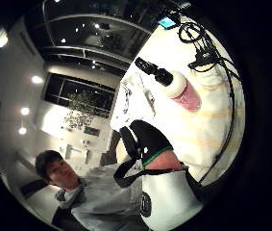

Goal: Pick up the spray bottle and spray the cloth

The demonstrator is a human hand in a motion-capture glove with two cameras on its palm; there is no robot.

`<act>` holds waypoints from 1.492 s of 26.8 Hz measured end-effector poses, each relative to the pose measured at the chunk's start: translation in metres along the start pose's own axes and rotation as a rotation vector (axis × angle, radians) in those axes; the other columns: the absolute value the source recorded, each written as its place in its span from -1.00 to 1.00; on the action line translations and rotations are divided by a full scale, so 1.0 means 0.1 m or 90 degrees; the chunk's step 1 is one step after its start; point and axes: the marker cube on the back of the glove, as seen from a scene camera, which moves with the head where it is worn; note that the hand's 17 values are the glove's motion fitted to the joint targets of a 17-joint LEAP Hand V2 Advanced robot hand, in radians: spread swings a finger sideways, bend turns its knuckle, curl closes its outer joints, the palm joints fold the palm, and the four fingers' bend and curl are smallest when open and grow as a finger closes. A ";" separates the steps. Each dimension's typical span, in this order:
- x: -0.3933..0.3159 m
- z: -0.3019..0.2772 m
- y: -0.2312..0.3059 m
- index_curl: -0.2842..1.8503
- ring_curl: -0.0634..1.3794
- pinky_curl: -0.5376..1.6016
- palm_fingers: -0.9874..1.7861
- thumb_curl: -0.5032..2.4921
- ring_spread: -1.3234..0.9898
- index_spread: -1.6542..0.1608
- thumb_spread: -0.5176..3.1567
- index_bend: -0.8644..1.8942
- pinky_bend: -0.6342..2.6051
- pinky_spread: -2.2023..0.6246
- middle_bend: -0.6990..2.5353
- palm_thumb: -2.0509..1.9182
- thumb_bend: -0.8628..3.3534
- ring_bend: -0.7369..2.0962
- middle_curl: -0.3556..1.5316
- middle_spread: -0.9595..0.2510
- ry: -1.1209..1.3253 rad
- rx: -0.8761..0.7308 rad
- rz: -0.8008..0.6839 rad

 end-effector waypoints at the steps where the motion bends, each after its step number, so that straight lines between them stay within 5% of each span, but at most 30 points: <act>1: -0.01 0.04 0.00 -0.59 -0.57 -0.19 -0.21 -0.49 0.22 0.44 -0.17 -0.31 -0.31 0.74 -0.41 0.29 -0.60 -0.22 -0.31 0.58 -0.007 -0.003 0.014; 8: -0.01 0.30 -0.19 -0.60 -0.56 -0.18 -0.22 -0.48 0.22 0.44 -0.18 -0.30 -0.30 0.74 -0.40 0.29 -0.60 -0.21 -0.29 0.58 -0.035 0.036 -0.054; 12: -0.09 0.39 -0.17 -0.59 -0.55 -0.18 -0.23 -0.48 0.22 0.44 -0.19 -0.30 -0.30 0.74 -0.40 0.29 -0.60 -0.20 -0.28 0.58 -0.050 -0.006 0.060; 19: -0.05 0.64 -0.23 -0.59 -0.54 -0.17 -0.22 -0.47 0.22 0.45 -0.19 -0.30 -0.29 0.74 -0.40 0.29 -0.60 -0.18 -0.28 0.58 -0.082 0.021 0.017; 29: -0.12 0.97 -0.38 -0.59 -0.52 -0.17 -0.21 -0.47 0.22 0.45 -0.20 -0.29 -0.27 0.73 -0.40 0.29 -0.61 -0.16 -0.27 0.60 -0.176 -0.002 0.110; 34: -0.11 1.10 -0.46 -0.58 -0.51 -0.17 -0.17 -0.47 0.21 0.45 -0.21 -0.28 -0.29 0.73 -0.40 0.29 -0.60 -0.14 -0.27 0.58 -0.198 0.039 0.026; 40: -0.15 1.15 -0.53 -0.57 -0.50 -0.17 -0.11 -0.46 0.20 0.46 -0.21 -0.28 -0.29 0.71 -0.40 0.30 -0.60 -0.13 -0.27 0.57 -0.226 0.051 0.043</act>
